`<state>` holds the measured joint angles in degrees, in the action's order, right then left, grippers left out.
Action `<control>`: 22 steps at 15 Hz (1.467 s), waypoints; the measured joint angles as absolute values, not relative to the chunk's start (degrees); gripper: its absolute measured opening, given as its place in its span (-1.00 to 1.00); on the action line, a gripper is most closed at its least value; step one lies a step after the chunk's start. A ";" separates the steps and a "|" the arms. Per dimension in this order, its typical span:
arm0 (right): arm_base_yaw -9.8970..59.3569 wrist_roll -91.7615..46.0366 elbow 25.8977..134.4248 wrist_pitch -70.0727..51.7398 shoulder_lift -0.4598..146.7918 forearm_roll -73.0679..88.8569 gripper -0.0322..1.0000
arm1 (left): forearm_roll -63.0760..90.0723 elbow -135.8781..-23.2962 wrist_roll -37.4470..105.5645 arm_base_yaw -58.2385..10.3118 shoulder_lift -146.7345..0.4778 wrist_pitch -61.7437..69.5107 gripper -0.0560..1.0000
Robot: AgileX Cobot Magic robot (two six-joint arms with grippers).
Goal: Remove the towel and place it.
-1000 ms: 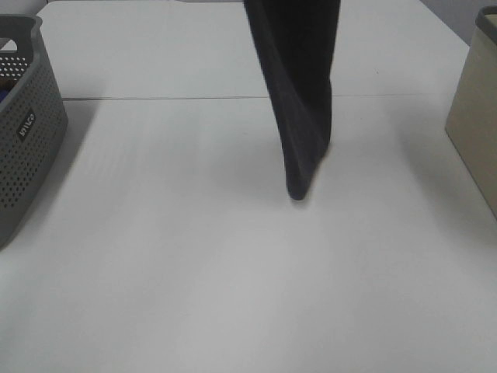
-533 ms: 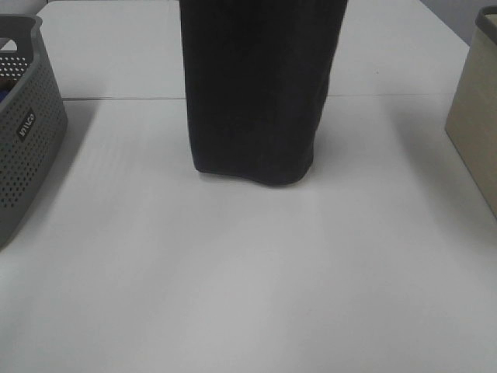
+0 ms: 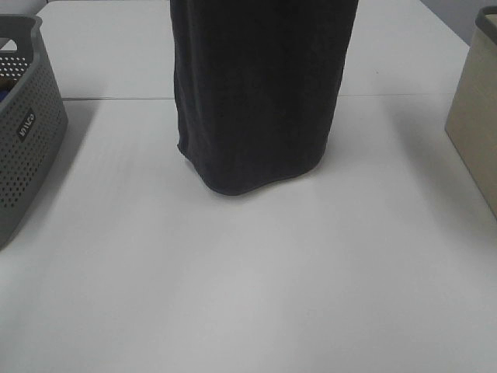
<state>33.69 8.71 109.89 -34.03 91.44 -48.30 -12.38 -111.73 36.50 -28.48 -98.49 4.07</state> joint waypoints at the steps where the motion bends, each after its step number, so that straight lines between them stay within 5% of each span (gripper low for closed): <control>1: 33.69 9.45 109.89 -32.60 91.79 -48.36 -0.92 | -12.43 -111.73 36.50 -28.48 -98.49 4.07 -0.89; 7: 32.43 18.79 109.89 -18.33 95.97 -52.08 -0.92 | -9.28 -111.73 36.33 -22.57 -100.96 -1.83 -0.89; 11: 24.87 26.99 110.01 -2.35 101.76 -52.31 -0.92 | -6.07 -111.73 36.33 -18.05 -105.08 -14.61 -0.89; 17: 21.14 30.02 121.24 5.84 112.64 -52.25 -0.92 | -2.92 -113.39 36.33 -14.95 -115.62 -30.14 -0.89; 22: 17.59 30.14 126.74 11.52 120.49 -49.45 -0.92 | 0.00 -136.02 34.38 -13.81 -131.84 -29.16 -0.89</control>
